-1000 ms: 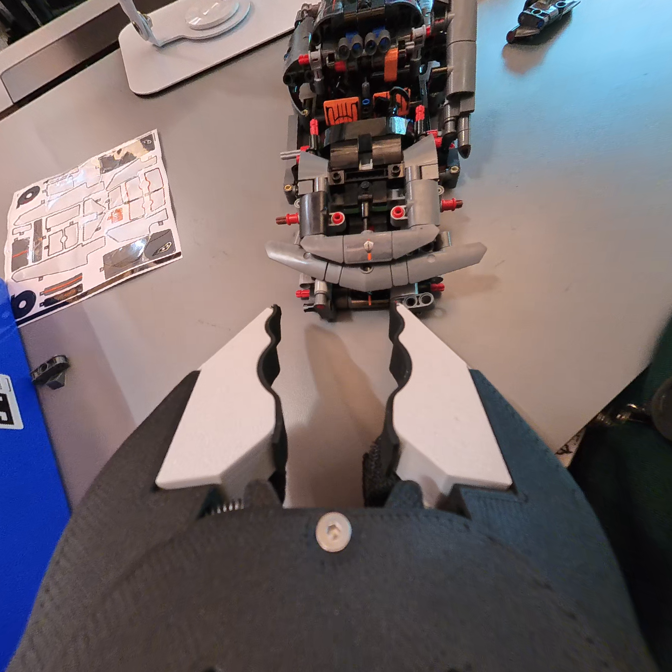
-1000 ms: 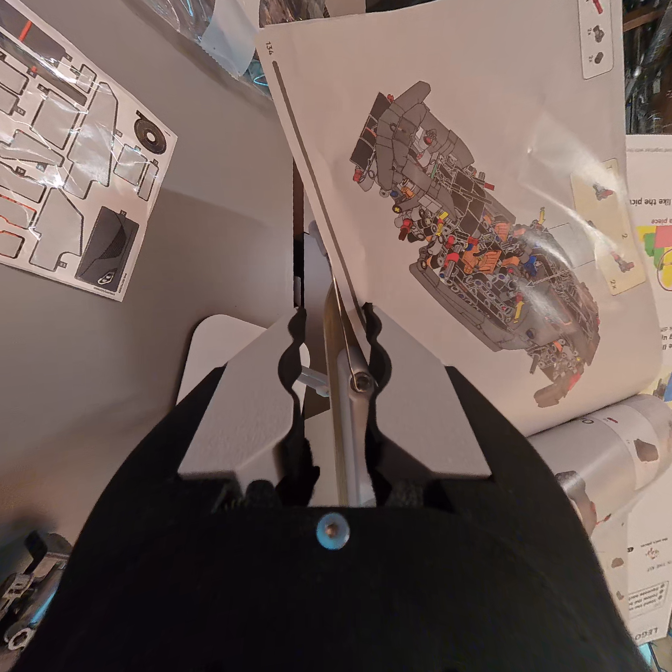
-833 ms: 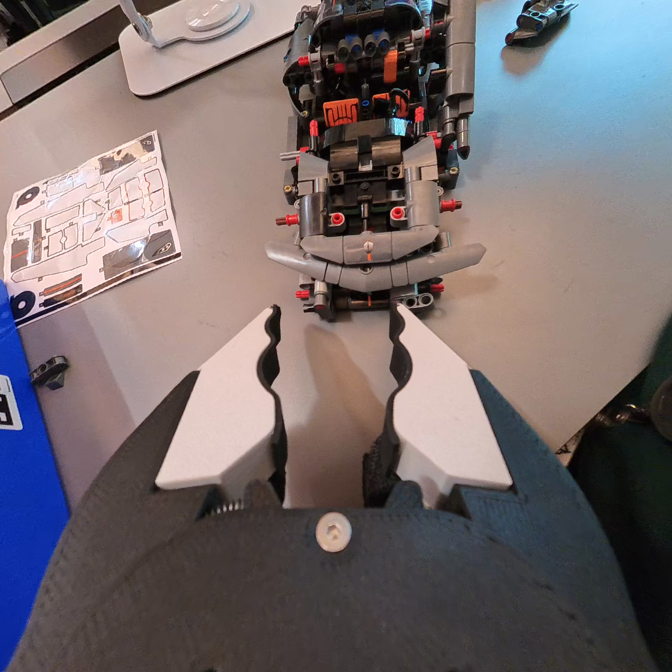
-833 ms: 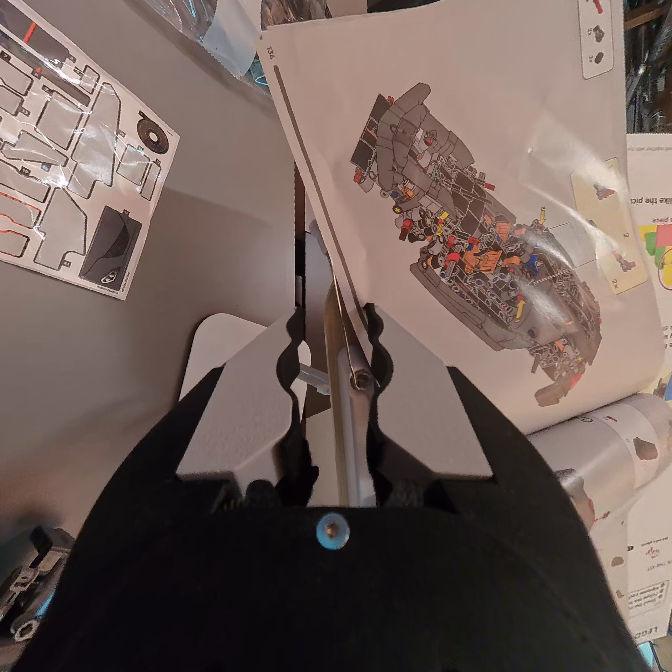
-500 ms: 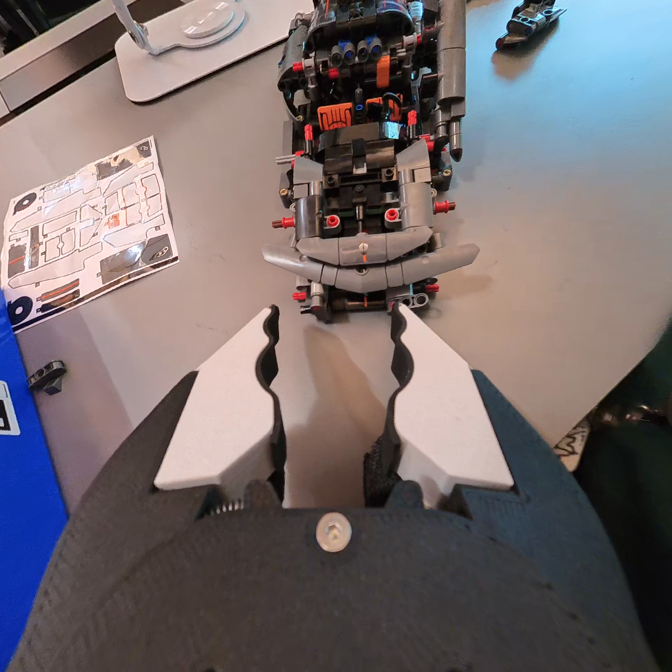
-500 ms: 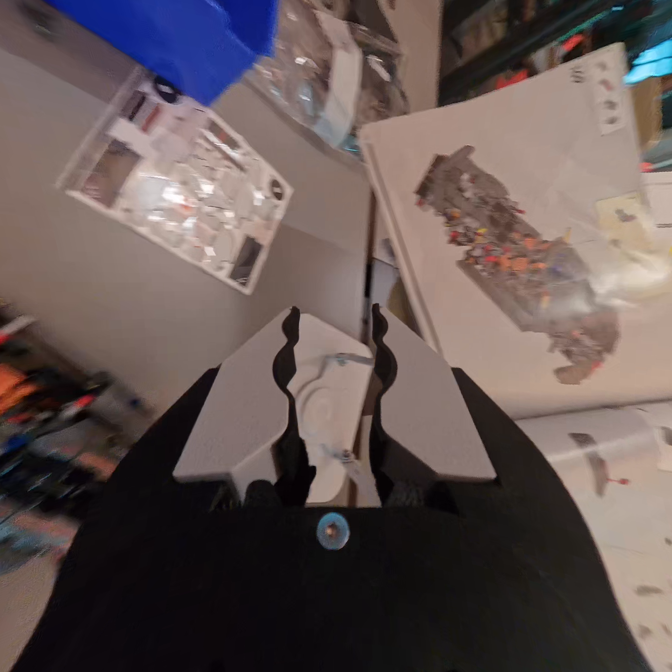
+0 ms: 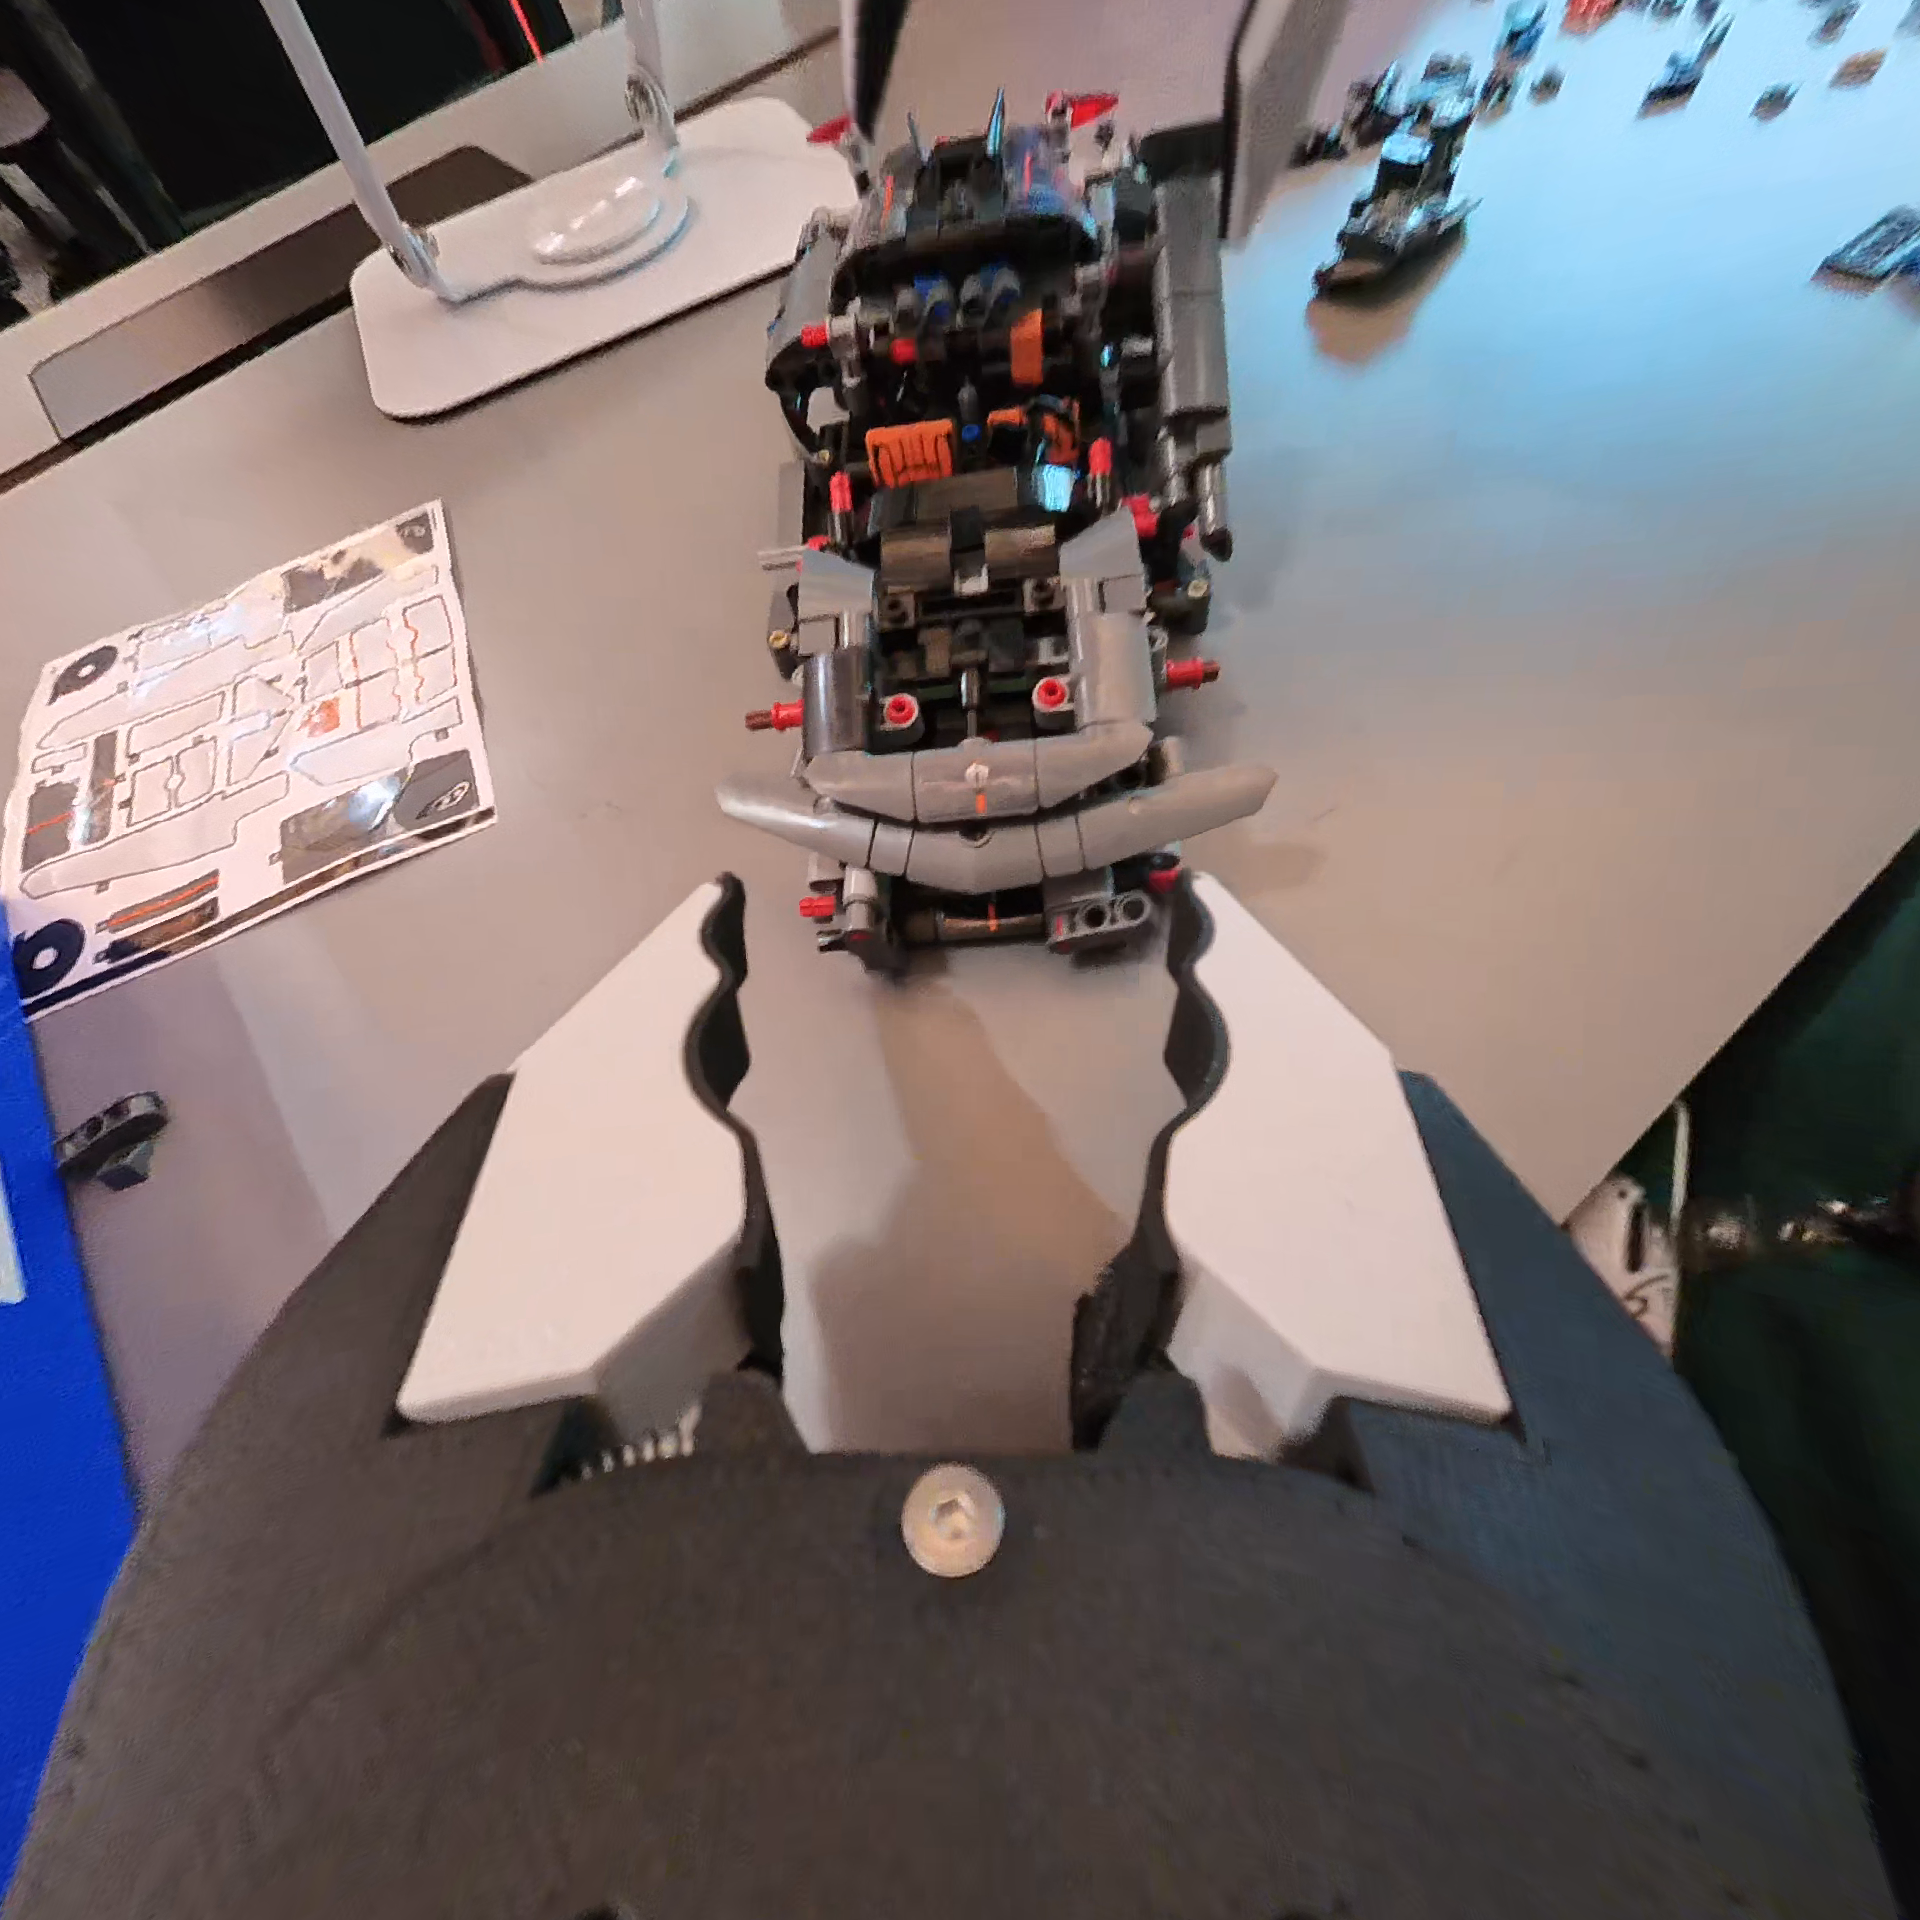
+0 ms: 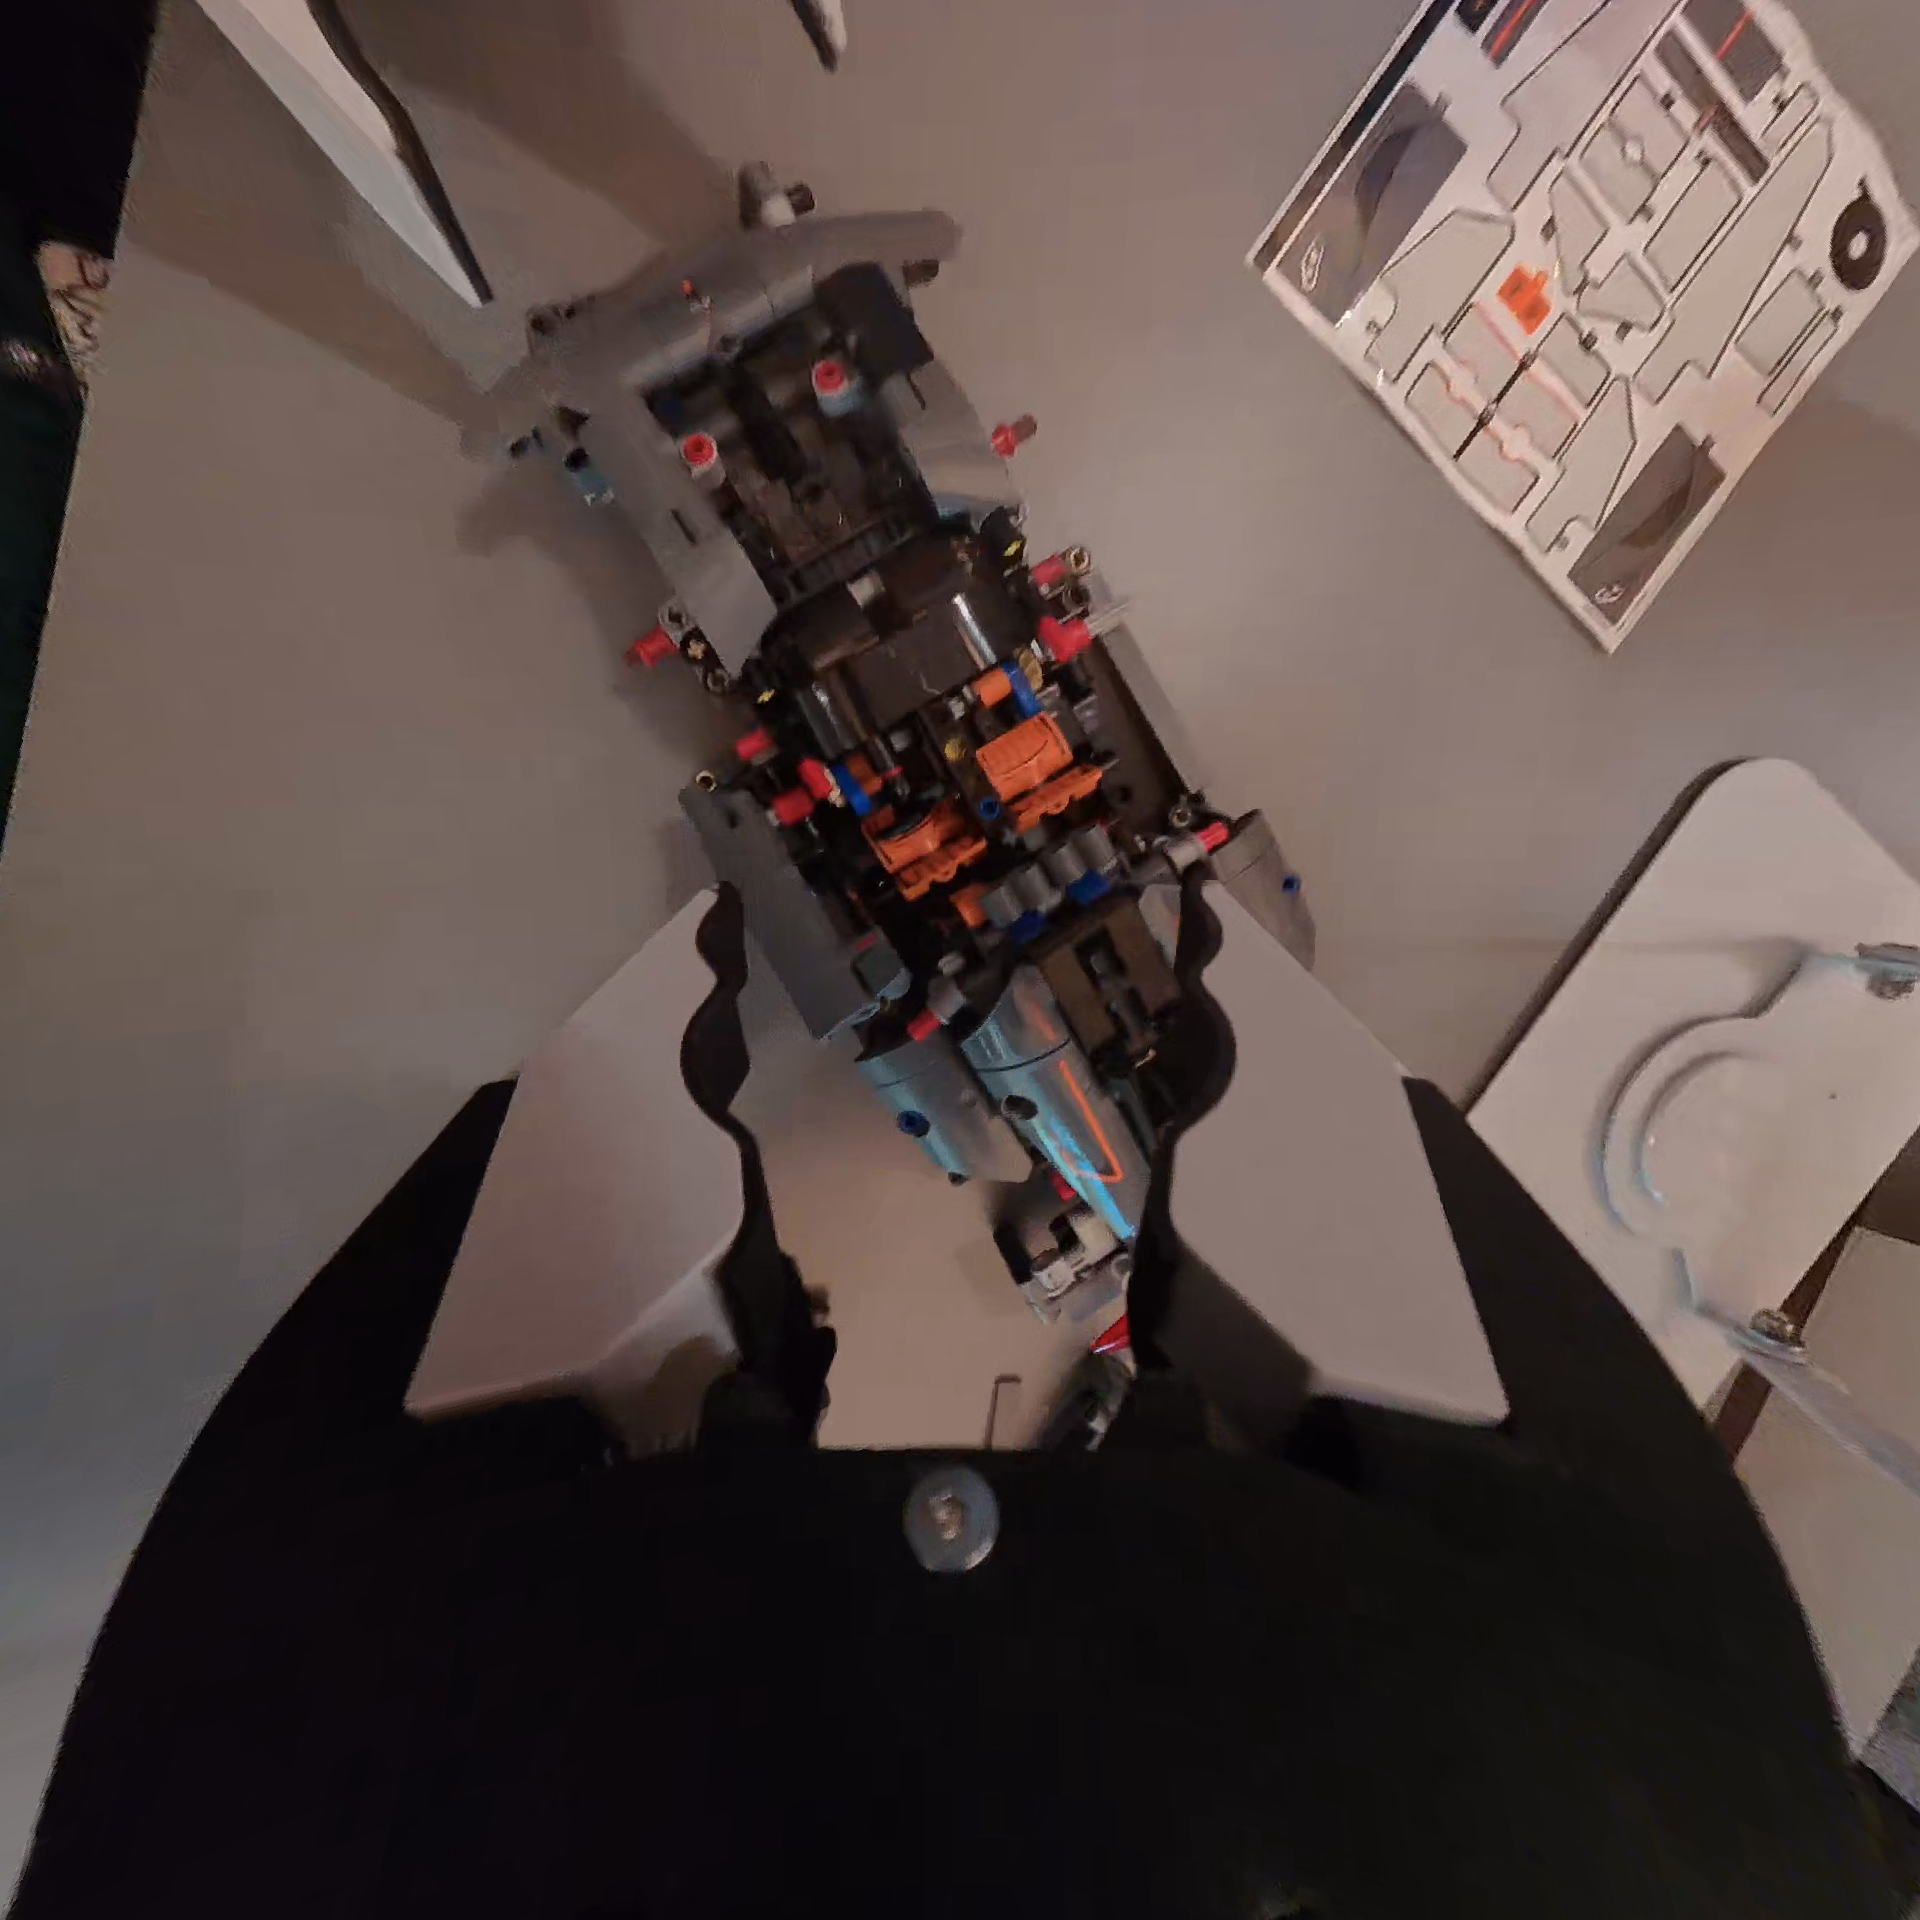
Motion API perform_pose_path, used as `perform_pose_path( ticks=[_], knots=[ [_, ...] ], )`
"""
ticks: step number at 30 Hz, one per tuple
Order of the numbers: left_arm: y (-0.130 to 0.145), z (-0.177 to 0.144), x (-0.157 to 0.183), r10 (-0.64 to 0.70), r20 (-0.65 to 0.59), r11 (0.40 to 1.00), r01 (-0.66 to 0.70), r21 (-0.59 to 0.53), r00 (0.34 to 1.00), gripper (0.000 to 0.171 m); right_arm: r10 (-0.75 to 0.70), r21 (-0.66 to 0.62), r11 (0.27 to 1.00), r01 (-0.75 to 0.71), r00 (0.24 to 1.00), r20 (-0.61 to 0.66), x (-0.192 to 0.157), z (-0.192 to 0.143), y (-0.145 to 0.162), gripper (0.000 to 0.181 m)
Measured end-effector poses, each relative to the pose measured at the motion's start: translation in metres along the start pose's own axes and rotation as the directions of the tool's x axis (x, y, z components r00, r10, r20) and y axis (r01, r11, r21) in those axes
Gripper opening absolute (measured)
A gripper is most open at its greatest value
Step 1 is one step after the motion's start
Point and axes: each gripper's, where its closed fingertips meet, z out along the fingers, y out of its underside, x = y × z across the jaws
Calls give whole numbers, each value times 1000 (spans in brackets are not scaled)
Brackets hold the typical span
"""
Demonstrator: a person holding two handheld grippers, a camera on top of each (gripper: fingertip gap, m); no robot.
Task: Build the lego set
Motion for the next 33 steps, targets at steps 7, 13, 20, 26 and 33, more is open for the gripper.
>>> perform_pose_path(
  ticks=[7, 13, 20, 26, 33],
  knots=[
    [-6, 14, 3, 9, 41, 1000, -8, -29, 999, 109, 33, -27, 999, -33, 999, -5, -9, 9, 22, 86],
    [-7, 22, -2, -2, 53, 999, 4, -50, 999, 110, 45, -32, 998, -47, 997, -55, -1, 14, 27, 86],
    [-5, 24, -15, -18, 67, 998, 22, -55, 998, 106, 63, -17, 998, -64, 994, -87, 7, 15, 29, 81],
    [-4, 27, -21, -29, 62, 998, 33, -62, 998, 103, 77, -18, 997, -79, 990, -116, 12, 16, 30, 78],
    [-3, 30, -21, -34, 54, 996, 38, -75, 998, 103, 103, -5, 995, -104, 986, -134, 13, 17, 28, 80]
  ],
)
